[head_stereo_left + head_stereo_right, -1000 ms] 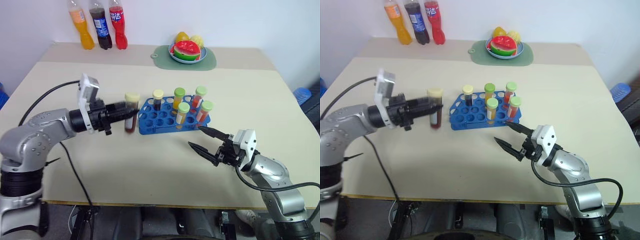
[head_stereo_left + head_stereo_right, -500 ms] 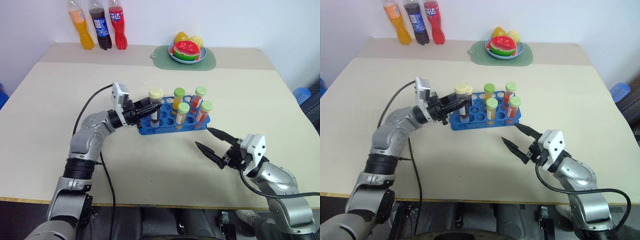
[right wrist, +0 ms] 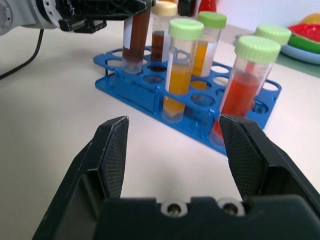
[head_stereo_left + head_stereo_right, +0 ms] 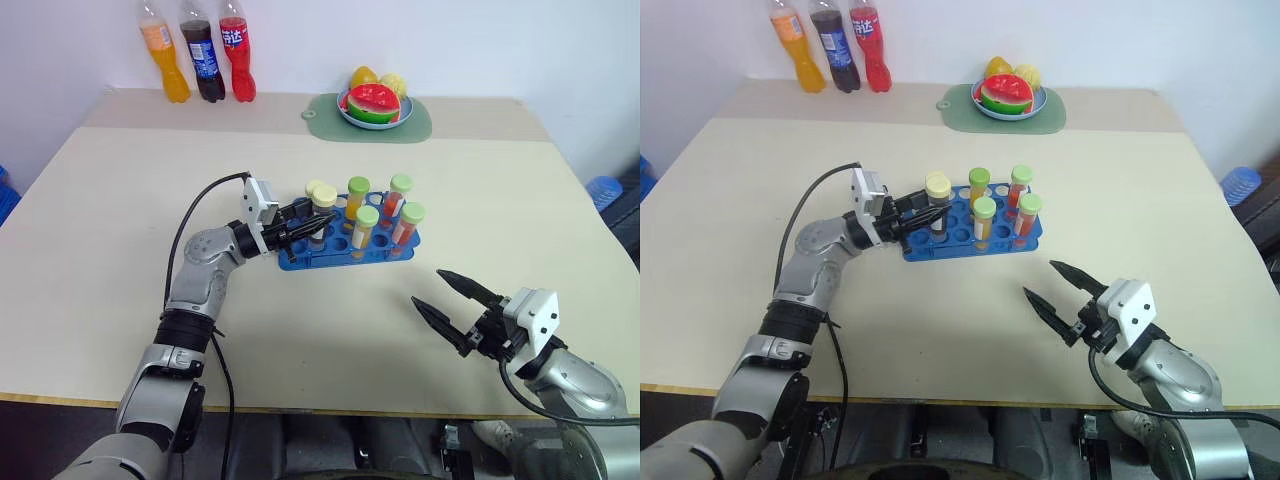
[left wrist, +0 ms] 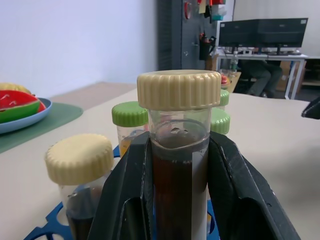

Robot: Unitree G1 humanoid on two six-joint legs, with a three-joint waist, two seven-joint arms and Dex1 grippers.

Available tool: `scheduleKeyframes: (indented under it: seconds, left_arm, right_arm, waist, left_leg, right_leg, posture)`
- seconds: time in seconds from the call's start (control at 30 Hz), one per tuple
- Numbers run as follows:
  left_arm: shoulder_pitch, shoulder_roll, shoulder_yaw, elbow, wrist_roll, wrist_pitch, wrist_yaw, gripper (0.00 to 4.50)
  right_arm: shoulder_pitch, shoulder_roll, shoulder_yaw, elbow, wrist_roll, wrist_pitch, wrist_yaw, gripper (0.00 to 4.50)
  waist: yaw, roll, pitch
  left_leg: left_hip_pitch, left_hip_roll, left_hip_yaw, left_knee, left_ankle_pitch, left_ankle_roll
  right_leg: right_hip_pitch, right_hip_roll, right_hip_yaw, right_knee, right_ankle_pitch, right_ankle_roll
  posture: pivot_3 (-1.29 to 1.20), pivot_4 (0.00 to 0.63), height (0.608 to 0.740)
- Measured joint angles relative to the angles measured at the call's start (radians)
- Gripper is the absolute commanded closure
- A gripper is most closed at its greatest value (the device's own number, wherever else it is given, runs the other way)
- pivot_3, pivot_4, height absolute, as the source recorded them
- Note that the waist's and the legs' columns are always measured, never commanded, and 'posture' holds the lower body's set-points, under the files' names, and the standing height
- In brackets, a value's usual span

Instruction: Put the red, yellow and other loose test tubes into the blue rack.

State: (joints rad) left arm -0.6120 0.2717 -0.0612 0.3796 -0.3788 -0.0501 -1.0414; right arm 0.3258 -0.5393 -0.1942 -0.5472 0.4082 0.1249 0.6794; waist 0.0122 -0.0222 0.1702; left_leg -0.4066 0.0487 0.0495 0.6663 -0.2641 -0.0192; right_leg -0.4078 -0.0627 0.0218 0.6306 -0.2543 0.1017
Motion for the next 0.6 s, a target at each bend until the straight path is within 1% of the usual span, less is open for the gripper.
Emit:
scheduleKeyframes:
  seconds: [0.27, 0.37, 0.43, 0.47, 0.53, 0.6]
  left_arm:
    - [0.0, -0.008, -0.026, 0.09, 0.062, -0.039, -0.034, 3.33]
    - [-0.016, -0.008, -0.02, 0.113, 0.055, 0.004, -0.046, 2.16]
    - [-0.016, -0.014, -0.02, 0.128, 0.056, 0.014, -0.044, 1.15]
    - [-0.013, -0.021, -0.018, 0.128, 0.056, 0.014, -0.026, 0.72]
    - [-0.005, -0.023, -0.003, 0.097, 0.052, 0.027, 0.0, 0.72]
    - [0.02, -0.002, 0.016, 0.018, 0.04, 0.04, 0.014, 0.72]
  right_arm:
    - [-0.002, 0.0, -0.012, -0.008, 0.0, 0.002, -0.007, 1.3]
    - [-0.005, 0.0, -0.012, -0.008, 0.0, 0.003, -0.008, 1.3]
    - [-0.006, 0.0, -0.012, -0.008, 0.0, 0.003, -0.008, 1.3]
    - [-0.005, 0.0, -0.012, -0.008, 0.0, 0.003, -0.008, 1.3]
    - [-0.006, 0.0, -0.012, -0.008, 0.0, 0.004, -0.008, 1.3]
    - [-0.006, 0.0, -0.012, -0.008, -0.001, 0.014, -0.017, 1.3]
  waist:
    - [0.001, 0.001, -0.001]
    - [0.001, 0.001, -0.001]
    - [0.0, 0.001, -0.001]
    - [0.0, 0.001, -0.001]
    - [-0.002, 0.001, -0.001]
    - [-0.005, 0.001, -0.001]
  left_leg:
    - [0.0, 0.0, -0.001, 0.0, 0.0, 0.0]
    - [0.0, 0.0, -0.001, 0.0, 0.0, 0.0]
    - [-0.001, 0.0, -0.001, 0.0, 0.0, 0.0]
    - [-0.001, 0.0, -0.001, 0.0, 0.0, 0.0]
    - [-0.001, 0.0, -0.001, 0.0, 0.0, 0.0]
    - [-0.001, 0.001, -0.001, -0.001, 0.0, 0.0]
  right_leg:
    - [0.0, 0.0, 0.0, -0.001, 0.0, 0.0]
    - [0.0, 0.0, 0.0, -0.001, 0.0, 0.0]
    - [0.0, 0.0, 0.0, -0.001, 0.0, 0.0]
    - [-0.001, 0.0, 0.0, -0.001, 0.0, 0.0]
    - [-0.001, 0.0, 0.0, 0.0, 0.0, 0.0]
    - [-0.001, 0.0, 0.0, 0.0, 0.0, 0.0]
  posture:
    - [0.0, 0.15, 0.74]
    - [0.0, 0.15, 0.74]
    - [0.0, 0.15, 0.74]
    - [0.0, 0.15, 0.74]
    - [0.0, 0.15, 0.74]
    - [0.0, 0.15, 0.74]
